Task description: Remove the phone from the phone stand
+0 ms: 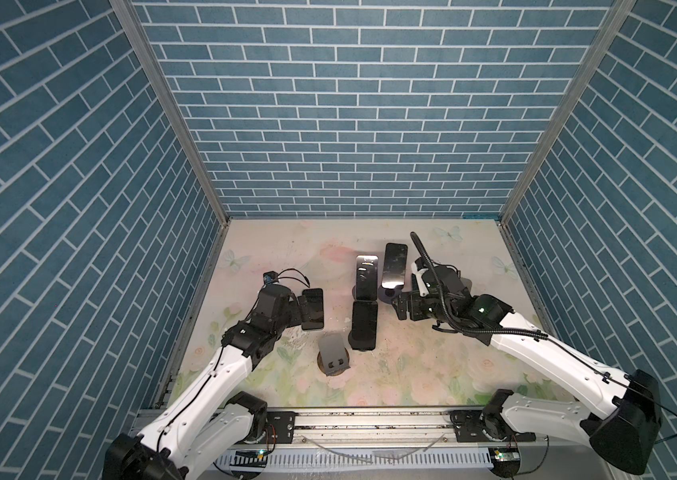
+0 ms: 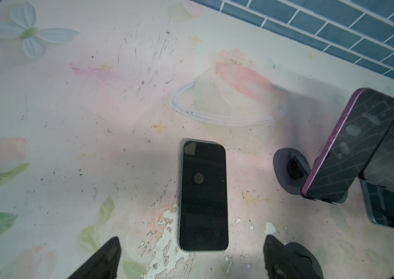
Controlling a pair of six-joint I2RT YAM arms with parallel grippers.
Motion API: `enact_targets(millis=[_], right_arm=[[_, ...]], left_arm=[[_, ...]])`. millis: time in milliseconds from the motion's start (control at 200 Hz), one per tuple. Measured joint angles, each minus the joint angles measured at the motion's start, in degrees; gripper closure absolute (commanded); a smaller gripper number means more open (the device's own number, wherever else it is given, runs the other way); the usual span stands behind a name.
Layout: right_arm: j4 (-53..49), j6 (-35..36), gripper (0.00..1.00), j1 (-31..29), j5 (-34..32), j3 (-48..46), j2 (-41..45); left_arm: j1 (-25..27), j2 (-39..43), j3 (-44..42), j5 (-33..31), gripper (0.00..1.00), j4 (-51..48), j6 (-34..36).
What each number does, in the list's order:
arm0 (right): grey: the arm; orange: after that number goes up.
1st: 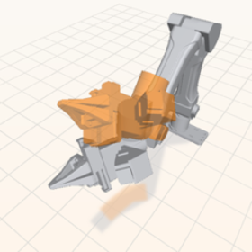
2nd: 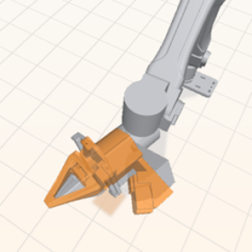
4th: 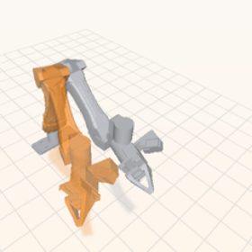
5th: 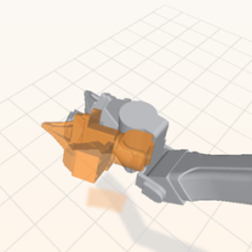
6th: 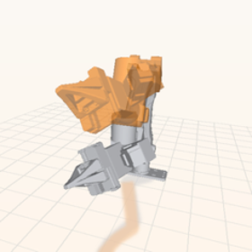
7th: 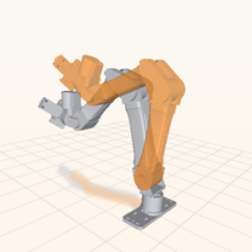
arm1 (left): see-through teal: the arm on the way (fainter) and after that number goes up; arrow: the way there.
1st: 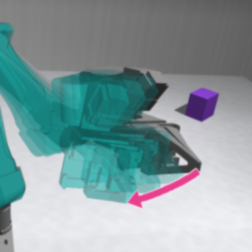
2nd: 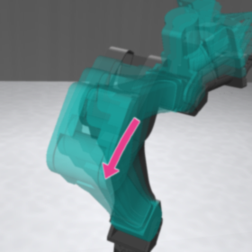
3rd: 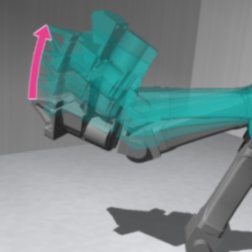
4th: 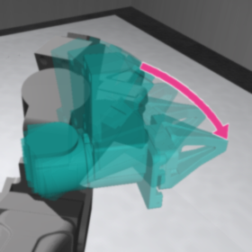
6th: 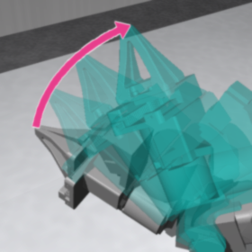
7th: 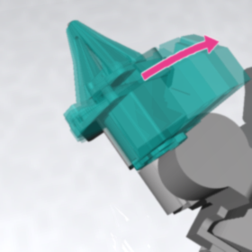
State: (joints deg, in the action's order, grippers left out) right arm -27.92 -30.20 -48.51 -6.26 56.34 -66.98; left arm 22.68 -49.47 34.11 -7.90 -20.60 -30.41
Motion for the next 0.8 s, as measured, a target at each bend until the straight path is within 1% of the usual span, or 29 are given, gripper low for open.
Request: enact_targets(millis=[95,220,475,610,800], right_arm=[[0.04,0.20,0.01,-4.61,-1.29,2.58,-1.53],[0.09,0.63,0.01,-10.10,-2.78,7.08,-5.97],[0.39,1.07,0.01,-19.50,-5.46,15.10,-19.26],[0.28,1.11,0.01,-23.30,-6.25,18.34,-25.62],[-0.31,1.03,0.01,-26.25,-6.36,21.11,-30.86]], left_arm=[[0.00,4.85,-1.36,-0.87,0.06,-0.07,-0.02],[-0.02,10.97,-3.17,-3.06,0.05,-0.76,-0.39],[-0.04,22.03,-5.25,-8.41,0.02,-5.38,-2.14],[-0.04,26.29,-5.60,-10.49,0.01,-7.80,-2.58],[-0.04,30.45,-5.70,-12.00,0.01,-12.31,-3.13]])
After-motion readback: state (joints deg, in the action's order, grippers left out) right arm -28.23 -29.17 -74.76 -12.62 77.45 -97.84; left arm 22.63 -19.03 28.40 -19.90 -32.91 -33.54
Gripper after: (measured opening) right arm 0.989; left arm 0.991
